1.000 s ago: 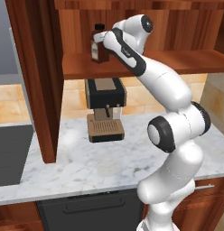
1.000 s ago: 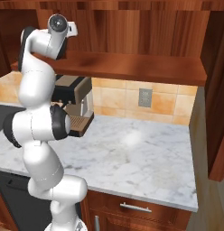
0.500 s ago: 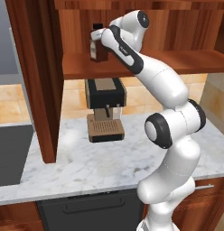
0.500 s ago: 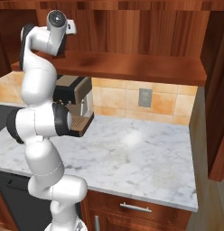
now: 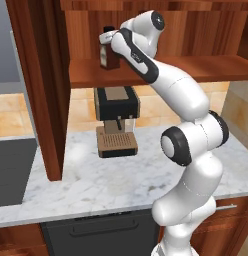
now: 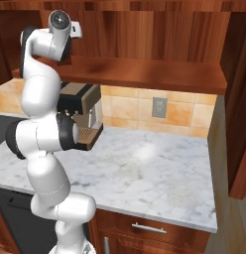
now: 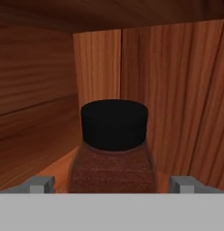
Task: Collect the paprika, ketchup, and shaker from the cabinet and place them next to the stove.
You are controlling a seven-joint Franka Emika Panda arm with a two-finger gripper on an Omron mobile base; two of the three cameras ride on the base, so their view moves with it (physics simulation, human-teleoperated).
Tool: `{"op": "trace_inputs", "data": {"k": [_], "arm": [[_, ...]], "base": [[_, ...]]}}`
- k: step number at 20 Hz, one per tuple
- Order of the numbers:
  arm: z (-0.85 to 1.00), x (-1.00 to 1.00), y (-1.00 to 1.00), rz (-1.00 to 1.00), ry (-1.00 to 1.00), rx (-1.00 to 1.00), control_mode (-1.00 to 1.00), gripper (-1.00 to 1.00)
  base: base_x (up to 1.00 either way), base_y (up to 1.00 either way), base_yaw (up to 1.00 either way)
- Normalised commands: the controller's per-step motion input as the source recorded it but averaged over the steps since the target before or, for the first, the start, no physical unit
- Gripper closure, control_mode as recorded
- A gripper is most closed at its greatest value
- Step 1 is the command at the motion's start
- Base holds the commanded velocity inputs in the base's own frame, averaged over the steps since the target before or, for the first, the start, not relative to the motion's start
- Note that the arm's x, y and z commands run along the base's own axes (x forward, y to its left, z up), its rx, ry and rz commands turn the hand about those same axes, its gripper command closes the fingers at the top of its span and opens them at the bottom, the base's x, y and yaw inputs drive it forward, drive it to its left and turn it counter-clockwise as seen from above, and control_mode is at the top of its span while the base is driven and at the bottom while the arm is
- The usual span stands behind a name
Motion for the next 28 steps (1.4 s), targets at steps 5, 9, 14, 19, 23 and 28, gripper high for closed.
{"op": "trace_inputs", "data": {"k": [5, 9, 14, 19, 23, 28], "arm": [[0.0, 0.04, 0.0, -0.05, 0.04, 0.01, -1.0, -1.0], [0.0, 0.11, 0.01, -0.04, 0.07, 0.0, -1.0, -1.0], [0.0, 0.0, 0.14, -0.02, 0.04, 0.0, -1.0, -1.0], [-0.01, 0.01, 0.26, -0.01, 0.05, 0.0, -1.0, 1.0], [0.0, 0.0, 0.11, 0.0, 0.03, 0.0, -1.0, 1.0], [0.0, 0.0, 0.0, 0.0, 0.01, 0.0, -1.0, 1.0]], "base": [[0.0, 0.0, 0.0], [0.0, 0.0, 0.0], [0.0, 0.0, 0.0], [0.0, 0.0, 0.0], [0.0, 0.0, 0.0], [0.0, 0.0, 0.0]]}}
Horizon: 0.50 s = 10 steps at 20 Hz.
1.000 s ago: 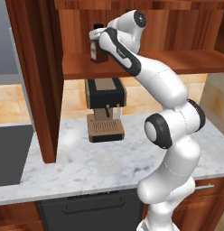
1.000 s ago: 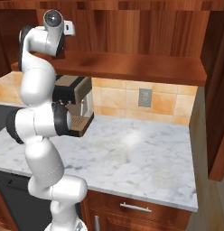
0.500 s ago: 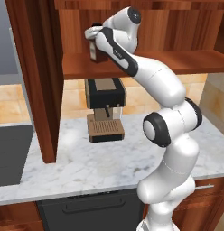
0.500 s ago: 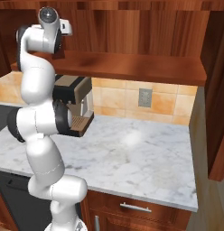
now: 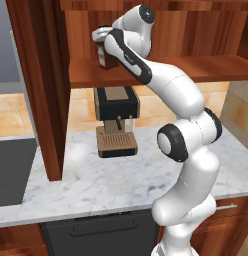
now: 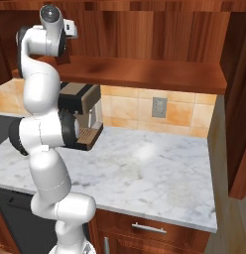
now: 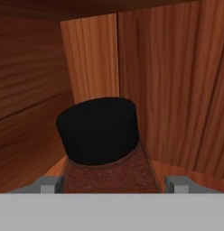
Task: Collect the paprika, ketchup, and shaker from the cabinet and place them next to the stove.
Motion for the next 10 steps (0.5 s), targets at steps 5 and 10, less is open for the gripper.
{"op": "trace_inputs", "data": {"k": [5, 10], "arm": [[0.0, 0.0, 0.0, 0.0, 0.0, 0.0, -1.0, 1.0], [0.0, 0.0, 0.0, 0.0, 0.02, 0.0, -1.0, 1.0]], "base": [[0.0, 0.0, 0.0], [0.0, 0.0, 0.0]]}}
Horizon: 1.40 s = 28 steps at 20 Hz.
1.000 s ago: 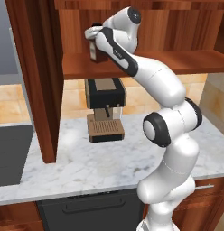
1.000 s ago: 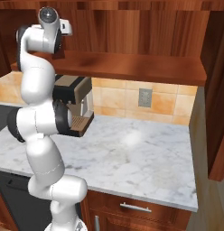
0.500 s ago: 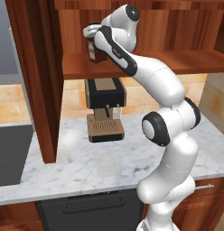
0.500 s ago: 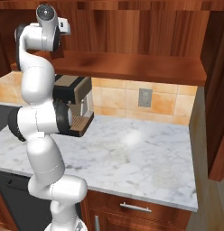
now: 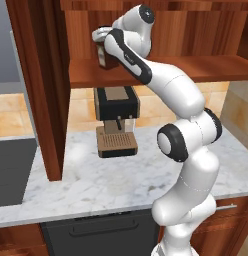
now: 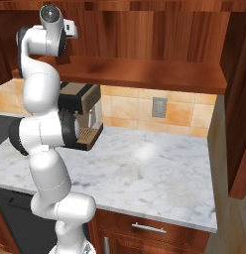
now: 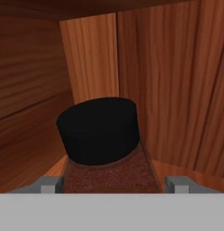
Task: Collect the paprika, ketchup, and shaker from the cabinet and place them next to the stove.
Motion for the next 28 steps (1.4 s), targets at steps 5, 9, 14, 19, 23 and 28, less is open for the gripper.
{"op": "trace_inputs", "data": {"k": [5, 9, 14, 19, 23, 28], "arm": [[-0.01, 0.0, 0.0, 0.0, 0.0, 0.0, -1.0, 1.0], [-0.16, -0.06, -0.03, 0.0, -0.04, 0.0, -1.0, 1.0], [-0.29, -0.16, 0.0, 0.01, -0.1, 0.0, -1.0, 1.0], [-0.36, -0.4, -0.02, 0.05, -0.17, 0.0, -1.0, 1.0], [-0.06, -0.81, -0.15, 0.04, -0.1, 0.02, -1.0, 1.0], [0.01, -0.94, -0.24, 0.05, 0.0, 0.04, -1.0, 1.0]], "base": [[0.0, 0.0, 0.0], [0.0, 0.0, 0.0], [0.0, 0.0, 0.0], [0.0, 0.0, 0.0], [0.0, 0.0, 0.0], [0.0, 0.0, 0.0]]}}
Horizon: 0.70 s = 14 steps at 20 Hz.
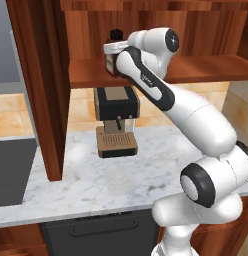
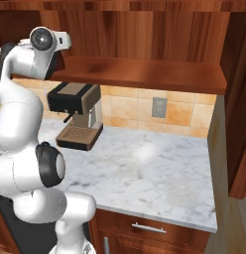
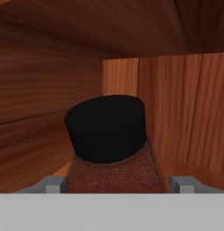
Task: Collect the paprika, ketchup, and shaker from the cabinet and place them next to the stove.
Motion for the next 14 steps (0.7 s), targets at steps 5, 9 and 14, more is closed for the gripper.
{"op": "trace_inputs", "data": {"k": [5, 9, 14], "arm": [[0.13, -0.87, -0.42, 0.09, 0.01, 0.11, -1.0, 1.0], [0.01, -0.89, -0.38, 0.11, 0.02, 0.09, -1.0, 1.0], [0.0, -0.98, -0.28, 0.14, 0.0, 0.03, -1.0, 1.0]], "base": [[0.0, 0.0, 0.0], [0.0, 0.0, 0.0], [0.0, 0.0, 0.0]]}}
